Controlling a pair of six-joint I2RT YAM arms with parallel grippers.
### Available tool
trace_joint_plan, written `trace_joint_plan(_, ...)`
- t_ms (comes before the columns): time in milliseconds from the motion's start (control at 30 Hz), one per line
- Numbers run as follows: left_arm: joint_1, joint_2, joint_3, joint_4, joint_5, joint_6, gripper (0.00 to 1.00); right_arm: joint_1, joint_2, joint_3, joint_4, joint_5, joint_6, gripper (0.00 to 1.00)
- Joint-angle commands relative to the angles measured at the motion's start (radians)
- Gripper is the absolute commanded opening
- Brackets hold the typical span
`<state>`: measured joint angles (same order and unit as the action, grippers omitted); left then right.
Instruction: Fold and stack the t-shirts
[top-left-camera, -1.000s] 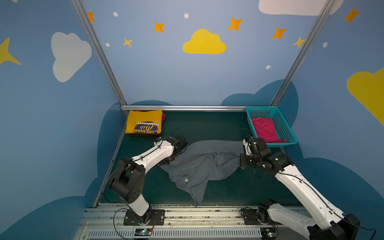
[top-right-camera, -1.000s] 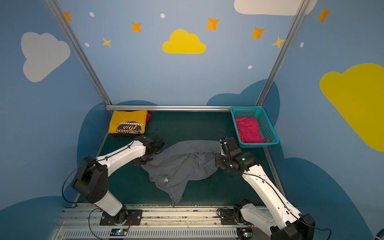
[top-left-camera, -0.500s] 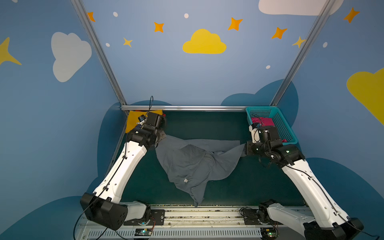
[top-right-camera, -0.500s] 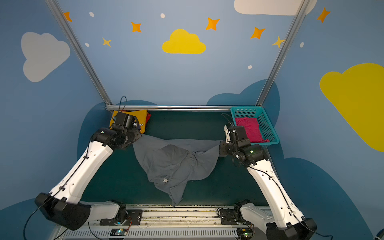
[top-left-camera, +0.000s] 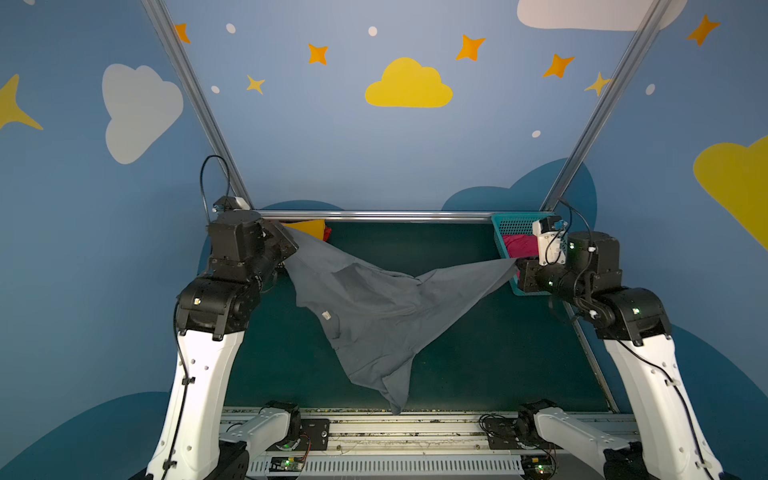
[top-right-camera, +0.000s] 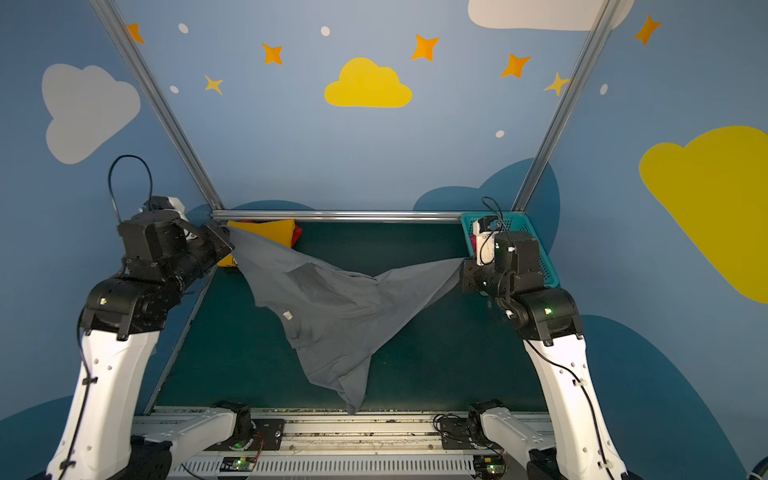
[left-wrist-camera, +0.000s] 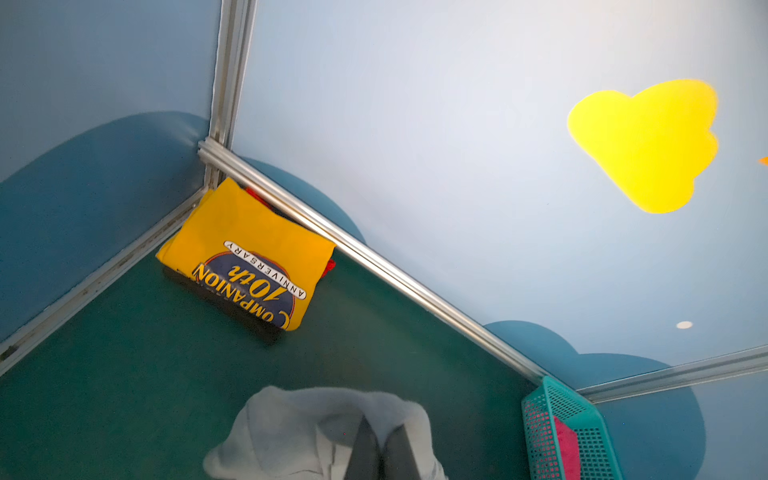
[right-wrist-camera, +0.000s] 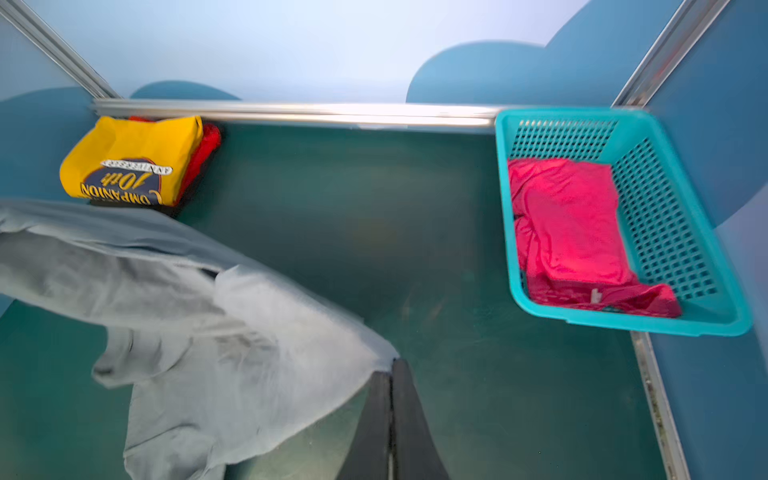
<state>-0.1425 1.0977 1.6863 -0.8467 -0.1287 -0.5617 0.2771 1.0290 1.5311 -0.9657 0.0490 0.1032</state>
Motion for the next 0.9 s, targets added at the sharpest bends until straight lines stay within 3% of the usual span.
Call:
trace_joint_plan(0,0.010,-0.032,0.021,0.049,-0.038,0.034,0.05,-0.008,-0.041,0.041,-0.025,0.072,-0.032,0.00)
trace_joint_plan(200,0.012,-0.058,-0.028,0.144,0.002,0.019,0.05,-0.014,-0.045,0.049,0.046,0.073,-0.049,0.00)
trace_joint_plan(367,0.014,0.001,-0.043,0.170,0.046,-0.008,0.05,-0.016,0.082,0.127,0.100,-0.006,-0.059,0.00)
trace_joint_plan(533,0.014,0.042,-0.047,0.185,0.073,-0.025,0.05,-0.013,0.124,0.217,0.085,-0.212,-0.056,0.00)
trace_joint_plan(667,0.015,0.045,-0.090,0.201,0.072,-0.039,0.05,0.009,-0.022,-0.006,0.161,-0.333,0.040,0.00)
trace_joint_plan(867,0.017,0.047,-0.173,0.207,0.069,-0.053,0.05,0.105,-0.249,-0.435,0.122,-0.381,0.262,0.00)
